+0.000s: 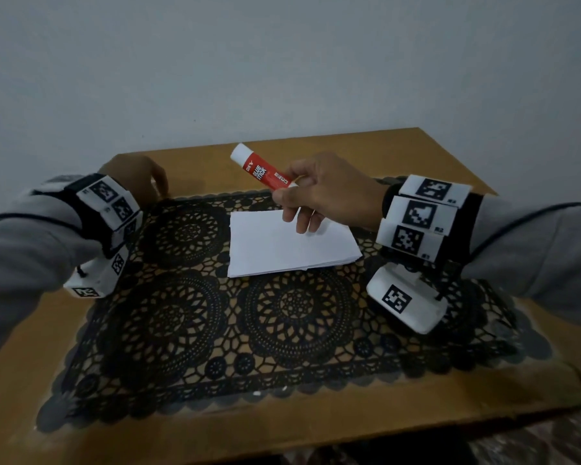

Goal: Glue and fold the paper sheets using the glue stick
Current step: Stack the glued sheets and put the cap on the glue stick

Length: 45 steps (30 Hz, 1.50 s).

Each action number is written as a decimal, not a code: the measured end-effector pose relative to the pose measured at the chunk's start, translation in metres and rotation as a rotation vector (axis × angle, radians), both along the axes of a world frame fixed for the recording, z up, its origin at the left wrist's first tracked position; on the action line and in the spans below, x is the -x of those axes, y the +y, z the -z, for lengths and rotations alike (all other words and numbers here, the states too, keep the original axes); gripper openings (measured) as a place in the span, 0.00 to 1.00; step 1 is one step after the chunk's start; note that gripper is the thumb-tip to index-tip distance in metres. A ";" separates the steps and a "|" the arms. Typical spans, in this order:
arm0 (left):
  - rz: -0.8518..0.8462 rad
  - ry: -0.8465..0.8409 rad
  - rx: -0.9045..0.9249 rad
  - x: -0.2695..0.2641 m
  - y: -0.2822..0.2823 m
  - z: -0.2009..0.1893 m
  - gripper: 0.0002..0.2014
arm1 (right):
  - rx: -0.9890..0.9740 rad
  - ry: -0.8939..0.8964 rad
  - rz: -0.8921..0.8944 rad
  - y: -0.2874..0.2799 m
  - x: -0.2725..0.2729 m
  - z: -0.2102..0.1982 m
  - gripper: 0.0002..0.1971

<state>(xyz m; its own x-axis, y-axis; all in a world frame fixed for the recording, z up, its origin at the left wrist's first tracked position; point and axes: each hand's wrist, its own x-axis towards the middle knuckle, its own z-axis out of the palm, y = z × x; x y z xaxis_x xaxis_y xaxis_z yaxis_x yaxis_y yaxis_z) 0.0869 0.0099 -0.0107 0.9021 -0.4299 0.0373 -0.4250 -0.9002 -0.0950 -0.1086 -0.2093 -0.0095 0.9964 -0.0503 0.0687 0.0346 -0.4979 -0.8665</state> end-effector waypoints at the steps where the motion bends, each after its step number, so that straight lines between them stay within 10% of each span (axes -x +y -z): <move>1: -0.010 -0.023 0.040 0.003 0.000 -0.002 0.08 | 0.004 0.003 0.003 0.000 0.001 0.001 0.13; 8: 0.085 0.401 0.698 0.060 -0.021 -0.038 0.09 | 0.030 0.024 0.025 0.007 0.015 -0.003 0.12; 16: 0.185 0.666 1.022 0.130 -0.024 -0.060 0.15 | 0.069 0.011 0.012 0.017 0.047 -0.021 0.09; 31: 0.246 0.458 0.838 0.167 -0.015 -0.071 0.26 | 0.206 -0.057 -0.036 0.030 0.076 -0.038 0.11; 37: 0.272 0.590 0.939 0.168 -0.008 -0.079 0.09 | 0.172 -0.045 -0.017 0.028 0.077 -0.040 0.11; 45: 0.383 0.475 0.761 0.168 0.005 -0.075 0.13 | 0.195 -0.052 -0.032 0.033 0.076 -0.039 0.13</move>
